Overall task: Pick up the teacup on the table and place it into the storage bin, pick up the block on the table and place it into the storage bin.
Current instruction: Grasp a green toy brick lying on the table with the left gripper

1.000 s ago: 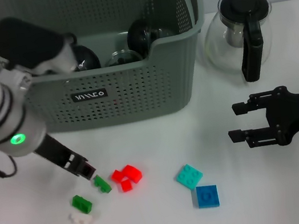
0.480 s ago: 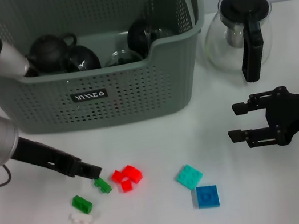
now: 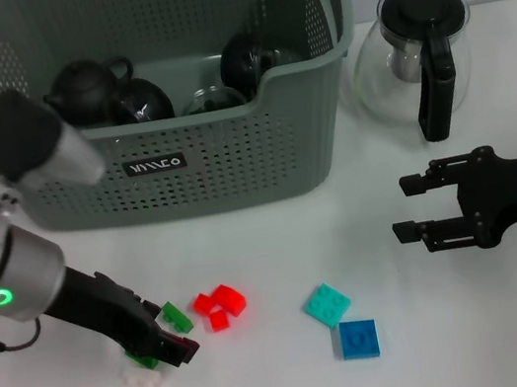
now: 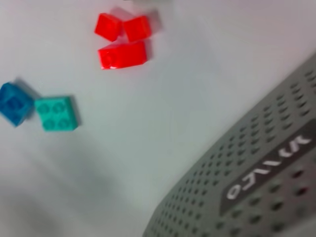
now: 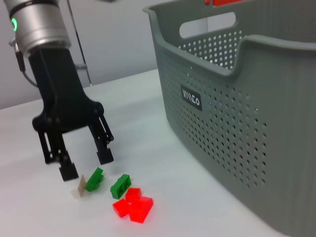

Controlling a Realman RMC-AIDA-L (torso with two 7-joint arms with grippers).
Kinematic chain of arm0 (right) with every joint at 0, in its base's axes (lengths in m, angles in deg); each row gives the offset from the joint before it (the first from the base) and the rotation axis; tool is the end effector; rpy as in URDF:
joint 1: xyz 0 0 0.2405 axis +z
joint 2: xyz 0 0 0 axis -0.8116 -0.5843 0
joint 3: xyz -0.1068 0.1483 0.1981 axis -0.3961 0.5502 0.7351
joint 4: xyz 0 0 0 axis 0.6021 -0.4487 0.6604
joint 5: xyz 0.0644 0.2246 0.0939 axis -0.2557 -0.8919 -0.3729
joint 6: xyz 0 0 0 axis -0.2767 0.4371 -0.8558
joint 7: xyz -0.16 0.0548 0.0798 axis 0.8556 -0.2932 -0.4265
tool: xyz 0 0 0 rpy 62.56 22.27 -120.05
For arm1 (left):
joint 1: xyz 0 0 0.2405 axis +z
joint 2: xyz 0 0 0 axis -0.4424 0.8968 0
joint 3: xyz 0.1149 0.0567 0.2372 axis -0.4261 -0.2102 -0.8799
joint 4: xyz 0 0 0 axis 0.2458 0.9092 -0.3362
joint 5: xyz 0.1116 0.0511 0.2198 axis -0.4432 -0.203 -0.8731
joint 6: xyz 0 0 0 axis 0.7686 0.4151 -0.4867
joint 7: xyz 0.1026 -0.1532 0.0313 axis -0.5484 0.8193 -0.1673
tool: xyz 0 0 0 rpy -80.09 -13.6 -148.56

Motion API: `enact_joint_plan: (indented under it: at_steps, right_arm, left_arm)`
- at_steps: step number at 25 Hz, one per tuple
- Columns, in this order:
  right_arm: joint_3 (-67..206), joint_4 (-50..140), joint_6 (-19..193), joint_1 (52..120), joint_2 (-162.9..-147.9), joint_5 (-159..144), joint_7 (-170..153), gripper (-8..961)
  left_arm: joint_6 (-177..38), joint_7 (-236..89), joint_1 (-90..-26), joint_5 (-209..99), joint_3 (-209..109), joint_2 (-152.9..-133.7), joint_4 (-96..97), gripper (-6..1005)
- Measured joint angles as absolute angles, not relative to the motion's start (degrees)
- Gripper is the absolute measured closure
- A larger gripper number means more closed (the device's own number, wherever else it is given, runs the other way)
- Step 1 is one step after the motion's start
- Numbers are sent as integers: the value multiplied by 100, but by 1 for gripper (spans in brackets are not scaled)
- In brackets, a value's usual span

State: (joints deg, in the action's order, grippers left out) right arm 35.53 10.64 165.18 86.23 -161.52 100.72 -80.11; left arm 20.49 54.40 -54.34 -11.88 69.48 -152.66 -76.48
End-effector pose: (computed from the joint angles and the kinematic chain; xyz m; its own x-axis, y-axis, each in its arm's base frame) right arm 0.2916 0.3843 -0.0569 0.8998 -0.2730 -0.3404 -0.3450 -0.9227 -0.1720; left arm -0.2481 0.3627 -0.0408 0.7339 0.6473 -0.2060 0.6011 -0.7601 -0.2468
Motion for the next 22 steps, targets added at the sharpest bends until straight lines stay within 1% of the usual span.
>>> enact_joint_plan:
  at_steps: [1, 7, 22]
  right_arm:
    - [3553, 1063, 16517, 8630, -16152, 10072, -8011, 269]
    - [3551, 1064, 16510, 8634, -16152, 10072, -8014, 268]
    - [3552, 1063, 16510, 8598, -16152, 10071, -8014, 269]
  left_arm:
    - [1928, 5481, -5376, -1239, 6714, -15273, -7712, 386]
    - [1150, 5828, -5062, -1529, 5607, -15282, -8132, 254]
    - [847, 6138, -5096, -1663, 5273, -15289, -8082, 291]
